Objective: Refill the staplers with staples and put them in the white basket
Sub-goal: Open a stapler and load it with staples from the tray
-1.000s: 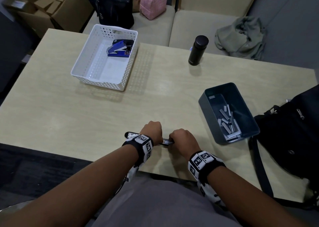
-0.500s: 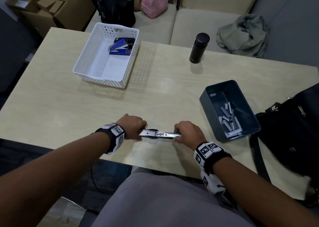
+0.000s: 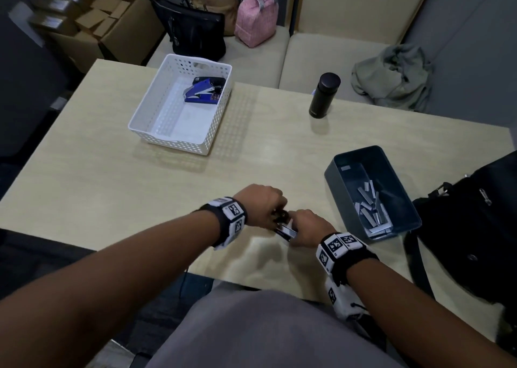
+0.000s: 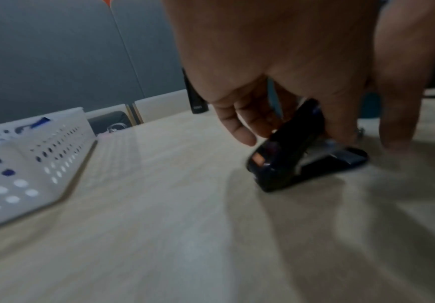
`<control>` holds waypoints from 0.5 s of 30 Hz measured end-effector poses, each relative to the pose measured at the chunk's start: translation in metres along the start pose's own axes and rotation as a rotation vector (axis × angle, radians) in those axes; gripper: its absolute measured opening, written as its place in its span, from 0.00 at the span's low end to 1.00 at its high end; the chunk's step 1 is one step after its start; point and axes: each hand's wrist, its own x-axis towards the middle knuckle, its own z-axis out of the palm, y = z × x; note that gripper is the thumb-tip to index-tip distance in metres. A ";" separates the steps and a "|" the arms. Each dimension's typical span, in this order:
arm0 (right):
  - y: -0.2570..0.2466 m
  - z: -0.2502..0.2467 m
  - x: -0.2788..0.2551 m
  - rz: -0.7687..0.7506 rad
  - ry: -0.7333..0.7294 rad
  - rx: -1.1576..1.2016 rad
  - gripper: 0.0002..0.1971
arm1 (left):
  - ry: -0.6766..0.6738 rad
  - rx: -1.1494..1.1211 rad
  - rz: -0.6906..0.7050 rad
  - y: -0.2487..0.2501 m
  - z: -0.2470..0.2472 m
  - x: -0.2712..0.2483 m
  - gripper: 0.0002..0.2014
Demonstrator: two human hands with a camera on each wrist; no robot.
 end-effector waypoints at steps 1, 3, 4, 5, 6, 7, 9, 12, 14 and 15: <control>0.003 -0.002 -0.001 0.017 -0.009 -0.014 0.27 | -0.008 0.009 0.016 0.004 0.008 0.003 0.19; 0.011 -0.006 -0.003 0.070 -0.060 -0.068 0.38 | -0.046 0.064 0.027 0.009 0.030 0.009 0.24; 0.014 -0.010 -0.004 0.094 -0.092 -0.083 0.43 | -0.069 0.102 0.019 0.010 0.040 0.009 0.26; 0.017 -0.014 -0.004 0.107 -0.123 -0.081 0.46 | -0.074 0.130 0.005 0.011 0.048 0.010 0.26; 0.018 -0.018 -0.003 0.110 -0.156 -0.060 0.48 | -0.072 0.141 -0.010 0.011 0.052 0.010 0.25; 0.018 -0.022 -0.002 0.096 -0.187 -0.021 0.49 | -0.065 0.136 -0.011 0.010 0.054 0.010 0.22; 0.012 -0.030 0.003 0.044 -0.224 0.068 0.47 | -0.069 0.113 0.012 0.003 0.051 0.011 0.20; -0.012 -0.044 0.013 -0.045 -0.232 0.145 0.39 | -0.069 0.112 0.025 -0.027 0.030 0.008 0.21; -0.034 -0.057 0.024 -0.093 -0.186 0.124 0.32 | -0.015 0.103 0.018 -0.052 0.009 0.002 0.18; -0.044 -0.066 0.030 -0.113 -0.131 0.118 0.28 | 0.019 0.094 0.012 -0.065 -0.003 -0.002 0.17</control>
